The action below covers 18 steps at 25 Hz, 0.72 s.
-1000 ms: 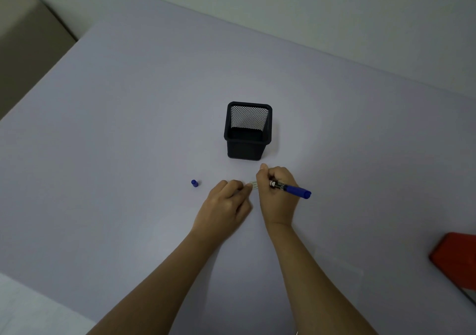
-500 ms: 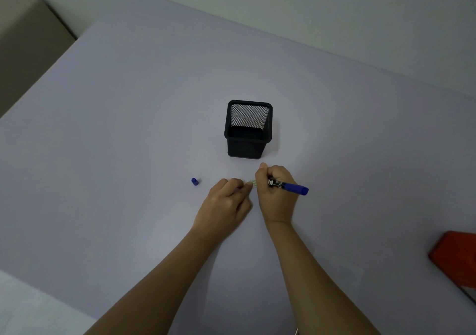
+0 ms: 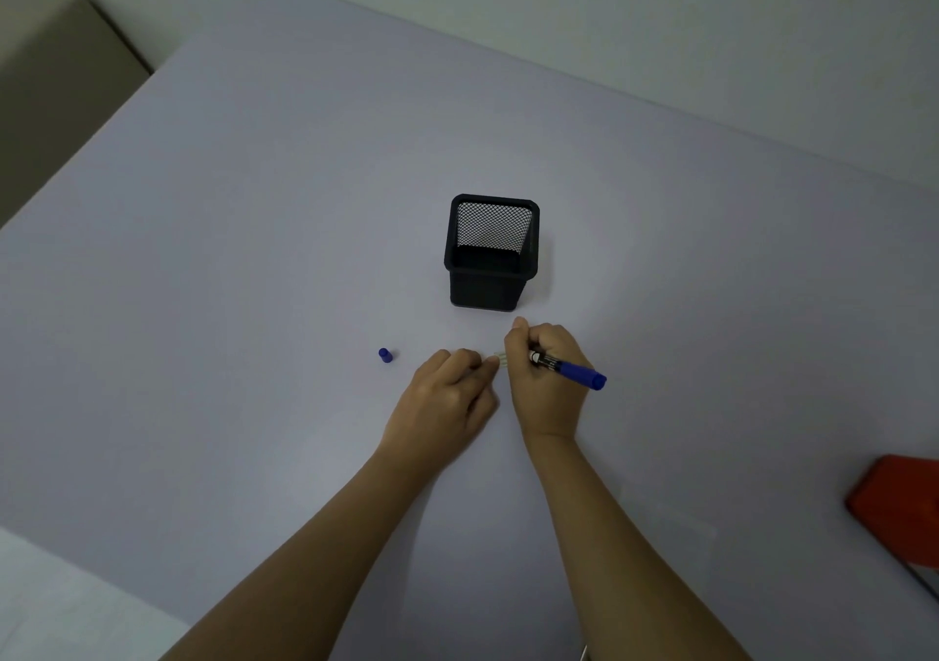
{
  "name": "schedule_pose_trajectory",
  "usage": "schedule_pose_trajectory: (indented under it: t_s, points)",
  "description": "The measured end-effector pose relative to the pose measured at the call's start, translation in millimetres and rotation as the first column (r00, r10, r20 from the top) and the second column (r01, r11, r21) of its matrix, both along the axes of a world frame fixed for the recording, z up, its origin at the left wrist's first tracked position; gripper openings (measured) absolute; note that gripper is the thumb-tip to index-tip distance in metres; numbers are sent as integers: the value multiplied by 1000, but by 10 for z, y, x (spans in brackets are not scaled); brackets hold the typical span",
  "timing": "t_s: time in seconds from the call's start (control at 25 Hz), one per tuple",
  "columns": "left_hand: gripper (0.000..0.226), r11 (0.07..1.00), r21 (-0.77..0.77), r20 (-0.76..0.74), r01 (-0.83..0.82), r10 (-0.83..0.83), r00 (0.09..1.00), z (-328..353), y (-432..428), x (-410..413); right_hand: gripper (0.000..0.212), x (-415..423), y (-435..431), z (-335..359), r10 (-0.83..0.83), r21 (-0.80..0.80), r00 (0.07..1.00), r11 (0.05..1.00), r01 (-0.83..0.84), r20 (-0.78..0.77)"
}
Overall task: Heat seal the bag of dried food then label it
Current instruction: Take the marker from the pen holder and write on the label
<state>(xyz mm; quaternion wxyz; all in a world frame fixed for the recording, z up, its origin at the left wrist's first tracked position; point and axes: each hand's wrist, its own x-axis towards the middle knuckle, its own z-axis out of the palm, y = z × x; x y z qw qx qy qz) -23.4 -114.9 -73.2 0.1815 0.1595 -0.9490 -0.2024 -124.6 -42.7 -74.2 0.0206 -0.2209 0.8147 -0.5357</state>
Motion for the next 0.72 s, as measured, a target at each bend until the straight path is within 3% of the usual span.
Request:
schedule_pose_trajectory:
  t_s: [0.72]
  points:
    - [29, 1000, -8, 3, 5, -5, 1000, -15, -10, -1, 40, -22, -7, -32, -59, 24, 998, 998, 59, 17]
